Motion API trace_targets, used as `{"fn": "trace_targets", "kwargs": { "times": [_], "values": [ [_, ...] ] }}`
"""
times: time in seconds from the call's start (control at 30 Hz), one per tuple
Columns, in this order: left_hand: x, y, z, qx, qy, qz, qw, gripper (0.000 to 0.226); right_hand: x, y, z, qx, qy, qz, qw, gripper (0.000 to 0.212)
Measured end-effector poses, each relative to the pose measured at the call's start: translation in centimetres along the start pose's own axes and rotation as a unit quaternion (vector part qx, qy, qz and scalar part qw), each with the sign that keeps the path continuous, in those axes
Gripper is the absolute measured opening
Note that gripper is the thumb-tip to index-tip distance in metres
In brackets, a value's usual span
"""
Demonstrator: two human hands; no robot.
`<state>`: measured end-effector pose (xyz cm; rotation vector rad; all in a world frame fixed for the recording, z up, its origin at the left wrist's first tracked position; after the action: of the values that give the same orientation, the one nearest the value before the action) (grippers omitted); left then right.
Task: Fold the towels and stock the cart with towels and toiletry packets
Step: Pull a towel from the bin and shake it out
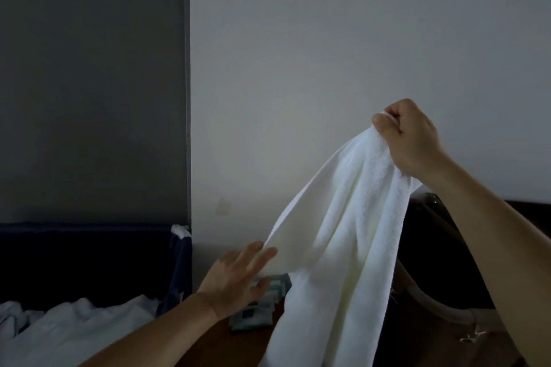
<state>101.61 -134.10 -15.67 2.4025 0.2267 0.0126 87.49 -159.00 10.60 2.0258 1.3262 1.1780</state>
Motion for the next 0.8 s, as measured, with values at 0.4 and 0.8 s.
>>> {"fn": "trace_targets", "kwargs": {
  "times": [0.4, 0.8],
  "values": [
    [2.4, 0.5, 0.4, 0.061, -0.078, -0.142, 0.985, 0.020, -0.4, -0.1, 0.4, 0.008, 0.016, 0.001, 1.000, 0.014],
    [7.6, 1.2, -5.4, -0.212, -0.339, -0.403, 0.823, 0.010, -4.6, 0.0, 1.0, 0.040, -0.019, 0.033, 0.998, 0.020]
  ]
}}
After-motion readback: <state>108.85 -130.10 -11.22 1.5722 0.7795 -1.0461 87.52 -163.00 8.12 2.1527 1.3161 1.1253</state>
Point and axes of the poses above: each hand's wrist, its own y-axis towards the middle knuckle, its own z-axis out of the palm, x = y × z, the point moved 2 cm from there along y, towards the middle knuckle, and after that the axes turned 2 degrees about -x, right-handed, at the moved point
